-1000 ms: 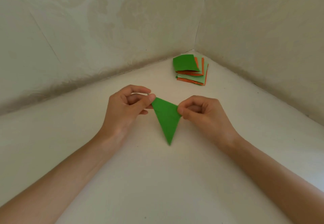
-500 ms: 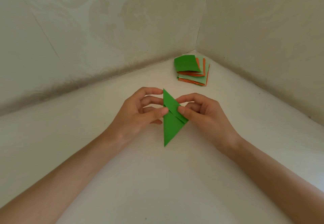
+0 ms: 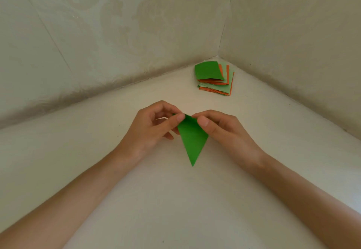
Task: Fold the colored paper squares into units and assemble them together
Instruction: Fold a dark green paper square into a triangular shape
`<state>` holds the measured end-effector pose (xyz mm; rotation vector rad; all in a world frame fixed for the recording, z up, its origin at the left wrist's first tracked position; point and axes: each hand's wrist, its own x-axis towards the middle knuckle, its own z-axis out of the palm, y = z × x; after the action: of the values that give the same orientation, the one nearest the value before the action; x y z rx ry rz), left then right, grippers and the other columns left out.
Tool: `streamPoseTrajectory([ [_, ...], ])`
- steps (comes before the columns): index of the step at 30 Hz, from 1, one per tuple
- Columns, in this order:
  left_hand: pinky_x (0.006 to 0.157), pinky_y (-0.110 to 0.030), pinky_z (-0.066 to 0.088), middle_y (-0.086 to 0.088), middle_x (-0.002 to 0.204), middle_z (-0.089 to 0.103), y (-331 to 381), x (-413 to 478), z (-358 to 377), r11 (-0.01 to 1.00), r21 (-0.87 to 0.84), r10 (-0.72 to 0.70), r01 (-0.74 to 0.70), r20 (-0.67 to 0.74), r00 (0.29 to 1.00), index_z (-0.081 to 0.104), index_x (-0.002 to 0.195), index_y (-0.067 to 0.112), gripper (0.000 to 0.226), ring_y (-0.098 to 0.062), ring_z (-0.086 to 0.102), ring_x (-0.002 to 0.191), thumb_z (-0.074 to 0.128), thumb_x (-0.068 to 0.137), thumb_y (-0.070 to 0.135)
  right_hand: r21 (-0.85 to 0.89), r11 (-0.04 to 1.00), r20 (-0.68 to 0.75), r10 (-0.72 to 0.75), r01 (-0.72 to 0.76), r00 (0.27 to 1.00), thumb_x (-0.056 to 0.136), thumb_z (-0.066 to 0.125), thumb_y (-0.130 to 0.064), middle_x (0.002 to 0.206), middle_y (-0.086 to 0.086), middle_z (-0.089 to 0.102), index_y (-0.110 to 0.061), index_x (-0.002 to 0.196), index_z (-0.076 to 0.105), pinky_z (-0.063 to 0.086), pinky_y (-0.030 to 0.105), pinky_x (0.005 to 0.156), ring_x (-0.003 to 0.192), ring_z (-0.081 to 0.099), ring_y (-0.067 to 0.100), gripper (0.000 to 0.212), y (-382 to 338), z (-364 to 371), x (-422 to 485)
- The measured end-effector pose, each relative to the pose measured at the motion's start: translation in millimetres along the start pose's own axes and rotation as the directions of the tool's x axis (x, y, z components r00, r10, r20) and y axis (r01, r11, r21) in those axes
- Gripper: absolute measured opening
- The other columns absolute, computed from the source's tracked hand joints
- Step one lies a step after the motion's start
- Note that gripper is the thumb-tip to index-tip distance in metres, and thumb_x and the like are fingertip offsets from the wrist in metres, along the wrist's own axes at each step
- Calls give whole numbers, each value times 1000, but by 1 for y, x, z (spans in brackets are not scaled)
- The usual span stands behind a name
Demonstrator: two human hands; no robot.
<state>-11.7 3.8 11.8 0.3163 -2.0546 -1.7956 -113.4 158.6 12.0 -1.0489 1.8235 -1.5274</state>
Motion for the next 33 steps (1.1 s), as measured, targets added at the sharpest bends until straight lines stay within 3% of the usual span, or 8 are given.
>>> streamPoseTrajectory([
  [3, 48, -19, 46, 7, 63, 67, -1, 0, 0, 998, 33, 49, -48, -32, 998, 62, 81, 12, 17, -6, 60, 53, 62, 75, 27, -65, 998, -21, -14, 13, 1000, 85, 58, -38, 89, 1, 69, -24, 92, 69, 47, 43, 78, 88, 60, 31, 19, 3, 1, 0],
  [6, 47, -19, 43, 4, 59, 64, -3, 0, 0, 999, 2, 51, -51, -28, 998, 60, 88, 14, 21, -9, 57, 48, 65, 72, 26, -77, 996, -55, -50, 46, 997, 91, 56, -18, 75, -2, 62, -11, 84, 66, 43, 37, 69, 72, 55, 17, 14, 4, 0, 0],
  [11, 57, -21, 50, 1, 72, 69, -3, -1, 1, 993, -74, 97, -95, 29, 995, 48, 100, 16, 29, -9, 62, 62, 63, 76, 15, 270, 958, -88, 119, -91, 989, 90, 54, -9, 97, 16, 71, 1, 99, 67, 52, 32, 81, 85, 66, 21, 19, 2, -2, 2],
  [16, 66, -18, 51, 9, 78, 68, -3, -3, 1, 986, -25, 164, -162, 84, 983, 60, 93, 12, 15, -3, 61, 70, 61, 78, 10, 430, 893, -90, 189, -133, 978, 83, 57, -12, 85, 10, 73, -6, 85, 71, 54, 24, 74, 77, 68, 17, 16, -2, -4, 2],
  [22, 69, -13, 47, 10, 72, 68, -1, -3, 0, 991, -8, 136, -136, 95, 986, 67, 82, 10, 8, -1, 61, 69, 67, 78, 17, 405, 903, -116, 203, -141, 972, 88, 55, -11, 86, 14, 72, -6, 80, 72, 52, 25, 75, 79, 66, 20, 20, -2, -4, 3],
  [25, 70, -18, 50, 7, 72, 68, -2, -4, -2, 989, -15, 151, -150, 104, 983, 67, 79, 8, 15, -6, 62, 70, 71, 82, 21, 421, 895, -117, 215, -148, 970, 88, 56, -13, 93, 18, 71, -3, 85, 71, 50, 34, 83, 84, 64, 25, 18, -1, -5, 4],
  [29, 69, -17, 51, 4, 72, 68, -2, -3, -1, 990, -92, 111, -105, 55, 992, 59, 84, 5, 16, -7, 64, 70, 69, 73, 9, 360, 925, -139, 178, -117, 974, 92, 53, -14, 93, 13, 72, -5, 94, 69, 54, 32, 80, 83, 66, 21, 19, 1, -4, 5],
  [33, 71, -20, 52, -2, 76, 71, 0, -1, -3, 989, -144, 38, -33, 32, 999, 58, 97, 9, 22, -12, 67, 74, 63, 77, 1, 270, 962, -142, 89, -47, 986, 93, 52, -9, 92, 14, 70, -1, 99, 64, 53, 27, 74, 80, 65, 19, 16, 2, -5, 4],
])
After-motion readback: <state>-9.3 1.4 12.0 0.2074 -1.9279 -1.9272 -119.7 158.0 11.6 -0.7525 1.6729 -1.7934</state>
